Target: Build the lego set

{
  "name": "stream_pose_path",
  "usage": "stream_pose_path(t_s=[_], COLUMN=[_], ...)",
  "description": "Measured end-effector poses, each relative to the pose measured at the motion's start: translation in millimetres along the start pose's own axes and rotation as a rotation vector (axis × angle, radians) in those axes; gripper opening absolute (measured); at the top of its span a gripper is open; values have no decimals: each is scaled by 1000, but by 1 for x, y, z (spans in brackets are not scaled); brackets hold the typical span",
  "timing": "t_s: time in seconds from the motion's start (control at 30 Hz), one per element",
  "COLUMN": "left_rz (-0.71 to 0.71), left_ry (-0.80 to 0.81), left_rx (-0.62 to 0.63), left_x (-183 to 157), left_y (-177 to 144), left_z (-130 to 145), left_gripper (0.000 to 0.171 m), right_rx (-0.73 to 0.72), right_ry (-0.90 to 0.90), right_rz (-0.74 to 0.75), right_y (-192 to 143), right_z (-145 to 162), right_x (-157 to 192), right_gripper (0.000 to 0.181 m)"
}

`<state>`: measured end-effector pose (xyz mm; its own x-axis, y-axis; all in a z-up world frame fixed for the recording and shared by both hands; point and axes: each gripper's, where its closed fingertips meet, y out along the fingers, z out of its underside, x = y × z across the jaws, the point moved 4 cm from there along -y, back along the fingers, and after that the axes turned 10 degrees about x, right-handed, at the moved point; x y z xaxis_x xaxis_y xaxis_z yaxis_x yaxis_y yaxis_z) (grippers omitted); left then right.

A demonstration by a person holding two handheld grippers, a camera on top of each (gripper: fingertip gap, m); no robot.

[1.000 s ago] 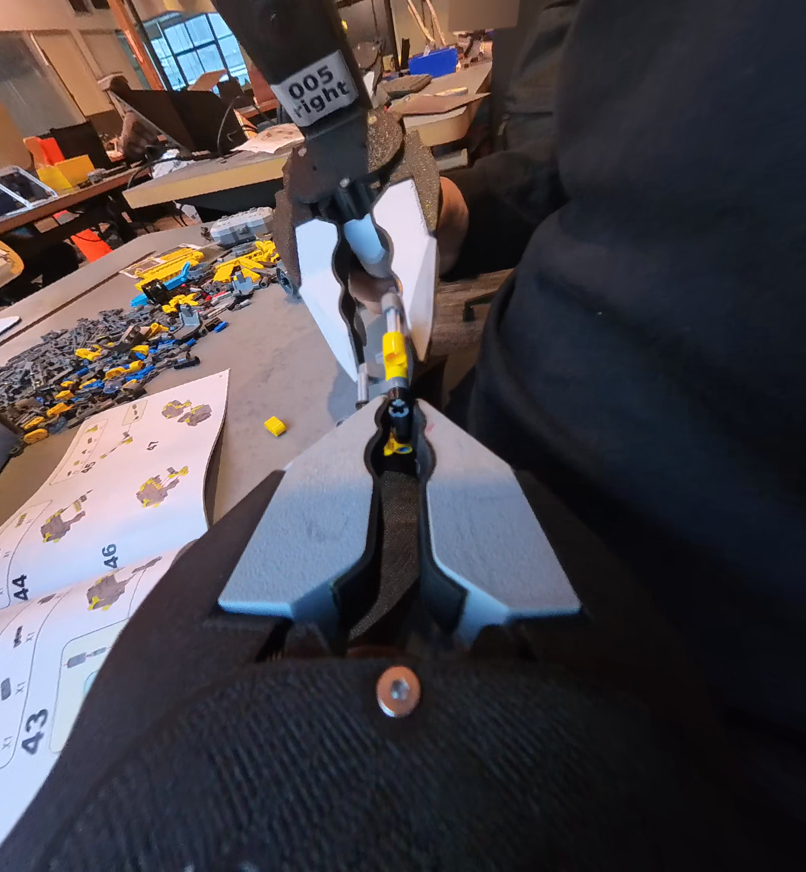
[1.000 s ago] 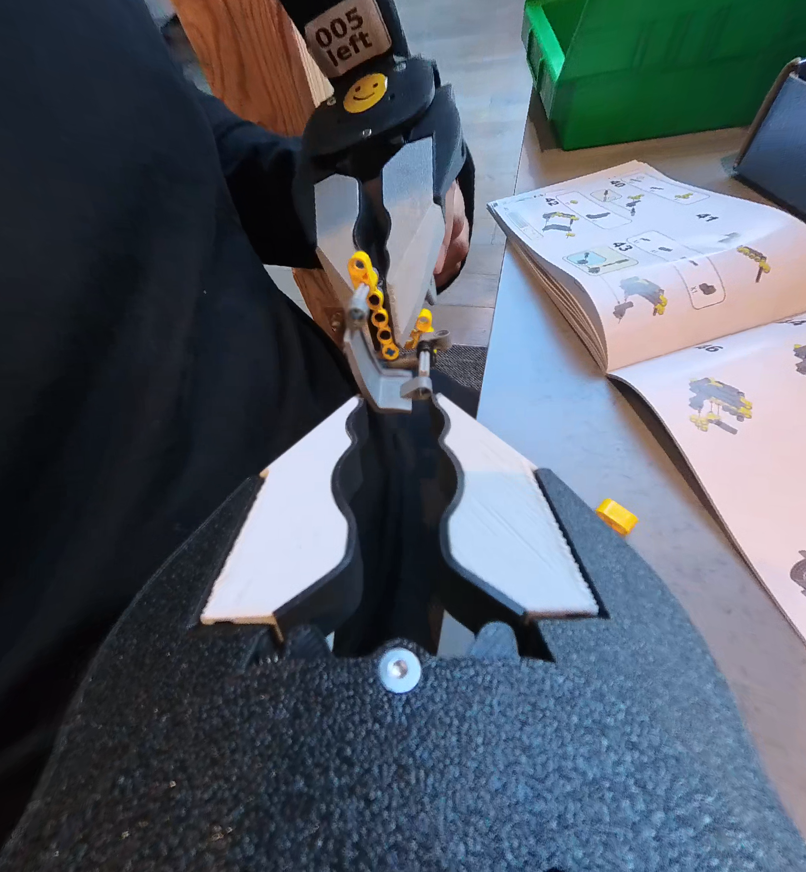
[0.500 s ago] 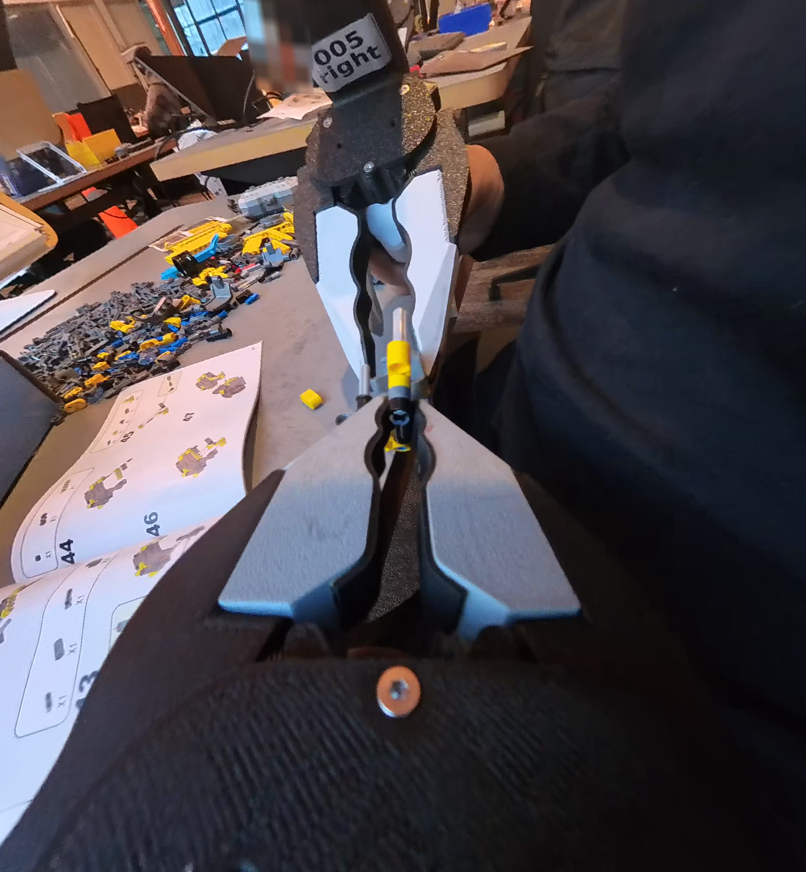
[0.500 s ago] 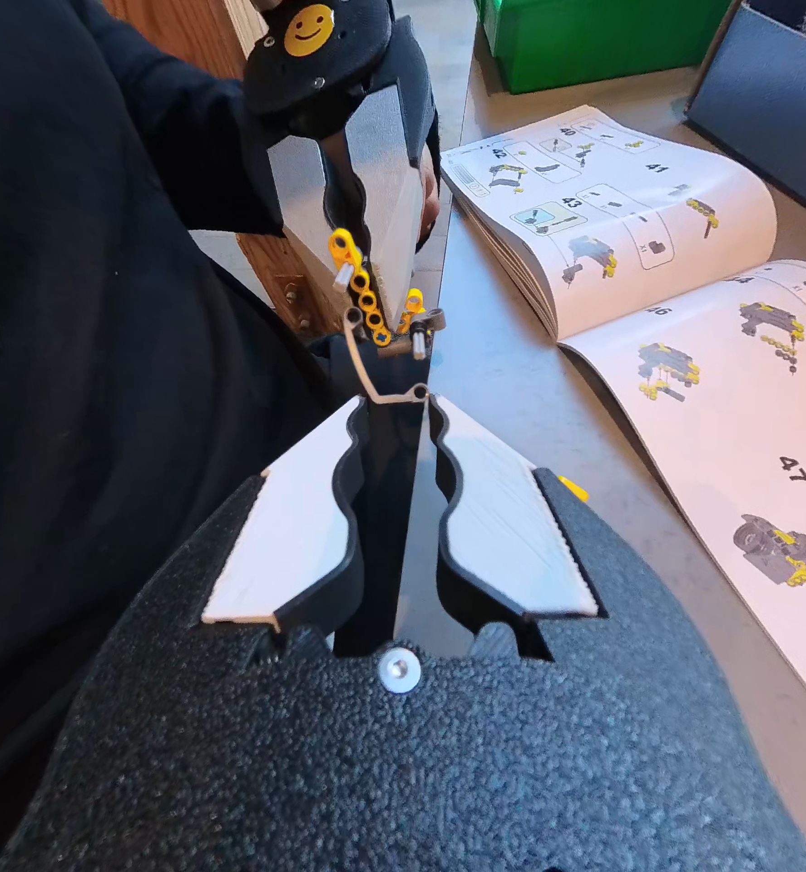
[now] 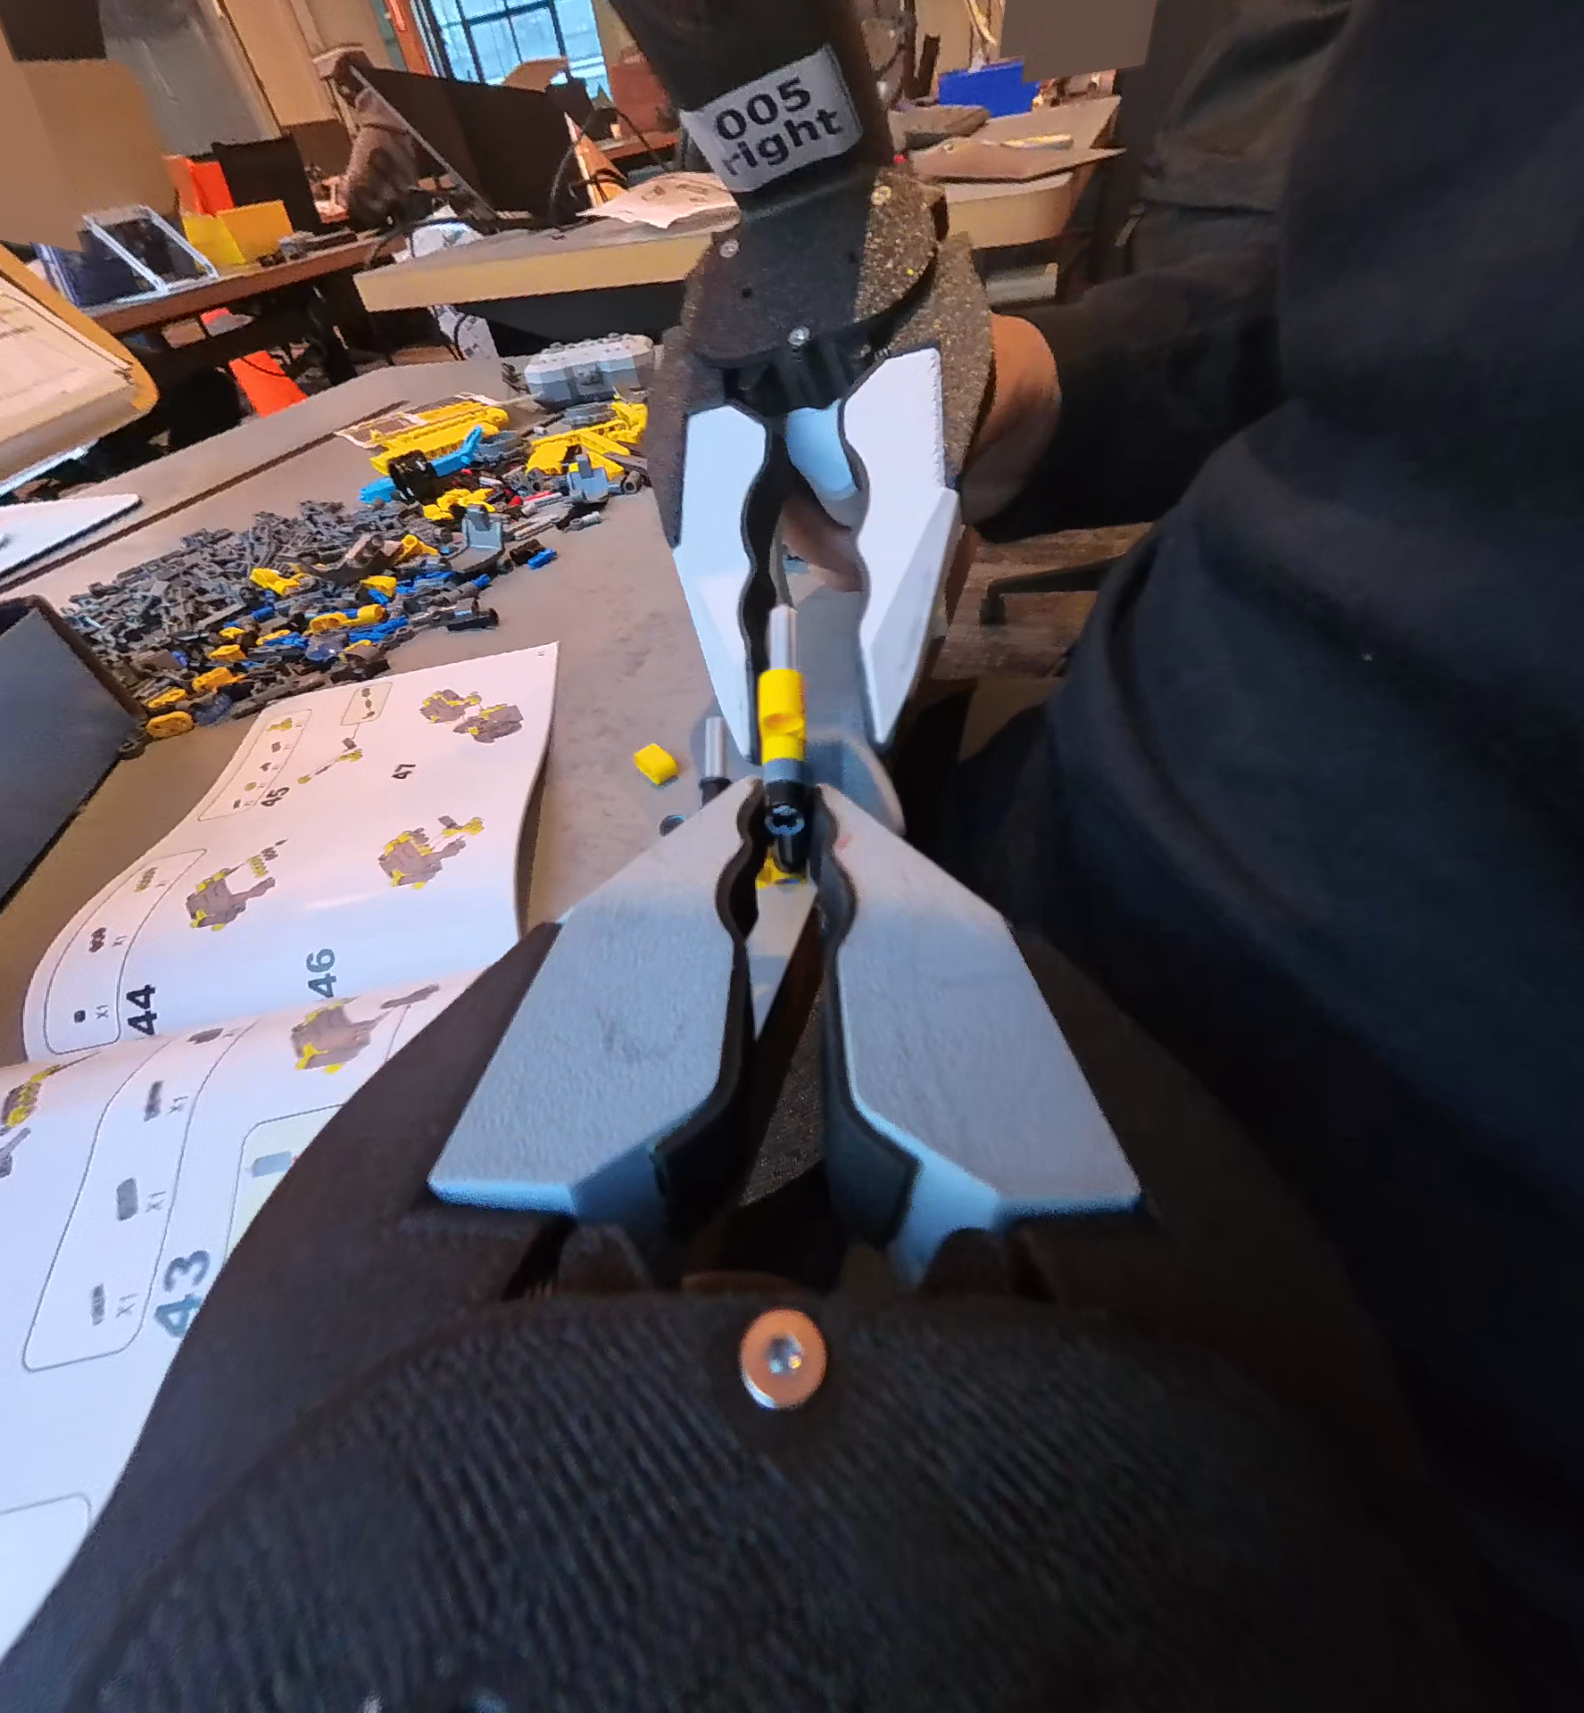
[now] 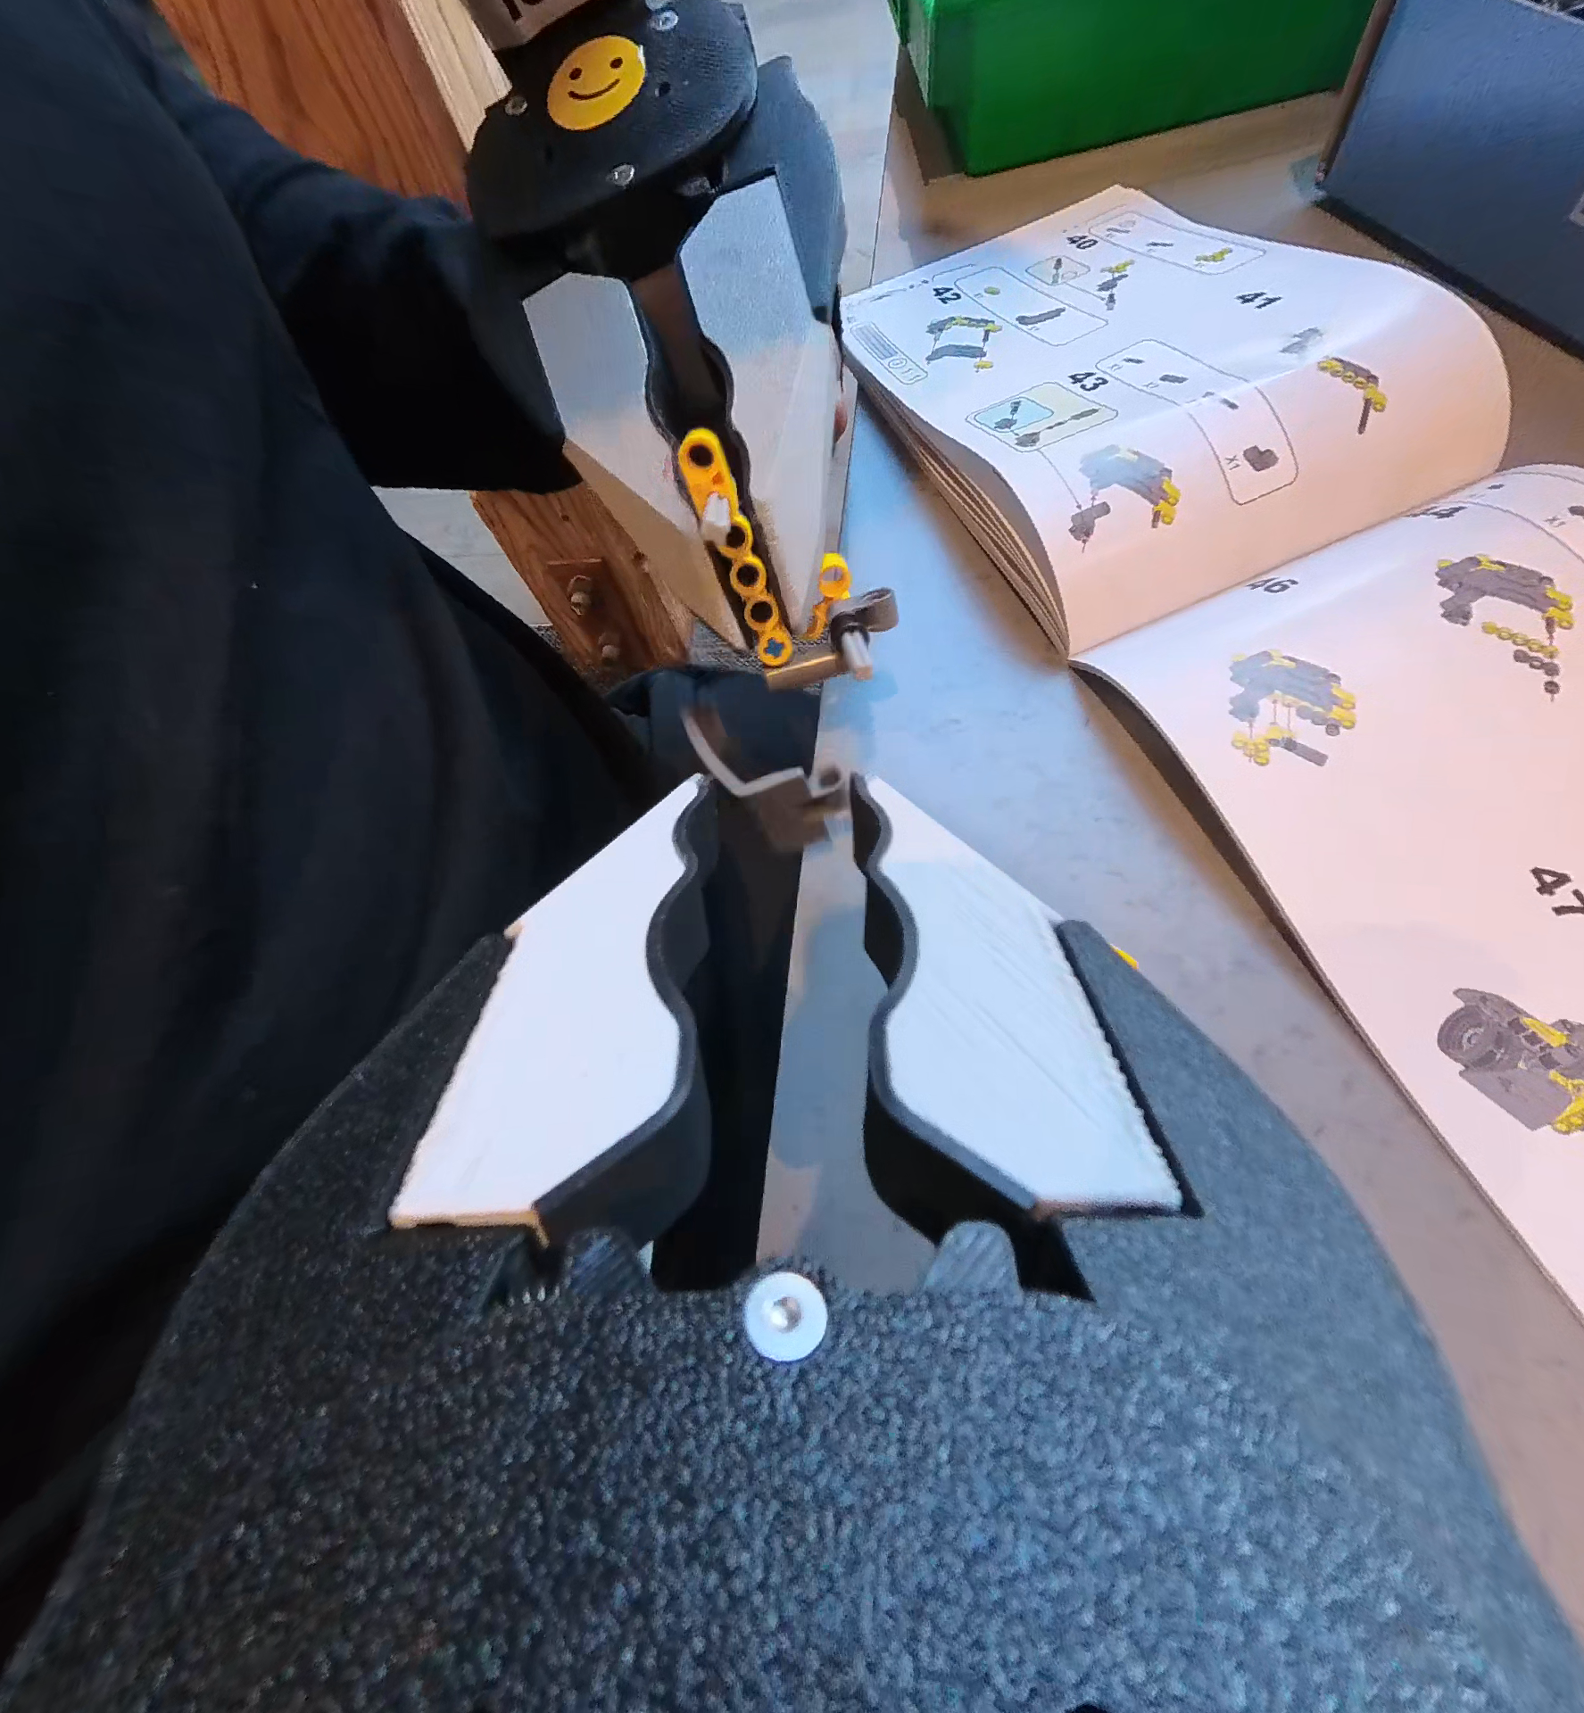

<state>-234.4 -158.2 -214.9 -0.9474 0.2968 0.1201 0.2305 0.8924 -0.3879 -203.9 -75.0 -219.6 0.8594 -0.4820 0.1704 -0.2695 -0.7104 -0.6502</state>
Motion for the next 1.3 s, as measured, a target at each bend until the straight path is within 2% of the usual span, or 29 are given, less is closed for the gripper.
stream_pose_path(t_s=[0.13,0.2,0.3,0.4,0.47,0.53,0.63,0.67,0.73,0.8,0.97,1.17,1.23,1.3], left_rz=[-4,-16,-21,-7,-4,-5,-39,-65,-114,-171,-298,-357,-364,-379], left_ry=[-44,-71,-109,-125,-125,-129,-170,-186,-214,-242,-304,-295,-314,-325], left_rx=[-21,-22,-32,-84,-80,-58,-38,-37,-39,6,122,84,86,110], left_x=[6,10,10,3,2,3,1,-2,-14,-30,-73,-104,-117,-131], left_y=[1,2,2,-9,-13,-17,-25,-29,-41,-53,-80,-98,-97,-97], left_z=[-1,2,7,6,9,12,19,21,24,32,53,44,46,52], left_gripper=[6,6,6,6,6,6,7,6,6,7,7,7,7,7], right_rx=[17,28,22,-33,-87,-186,-356,-378,-327,-262,-205,-181,-218,-300], right_ry=[16,49,102,102,94,115,123,100,39,-18,-104,-164,-147,-103], right_rz=[2,30,46,1,-88,-141,-104,-93,-92,-16,227,474,556,548], right_y=[3,4,4,-2,-9,-21,-44,-47,-39,-30,-25,-31,-36,-40], right_z=[1,2,2,0,-3,-8,-16,-18,-18,-17,-17,-19,-22,-23], right_x=[-3,-10,-17,-15,-12,-16,-30,-29,-20,-18,-27,-34,-29,-4], right_gripper=[26,14,17,18,14,6,9,10,13,20,21,21,27,34])
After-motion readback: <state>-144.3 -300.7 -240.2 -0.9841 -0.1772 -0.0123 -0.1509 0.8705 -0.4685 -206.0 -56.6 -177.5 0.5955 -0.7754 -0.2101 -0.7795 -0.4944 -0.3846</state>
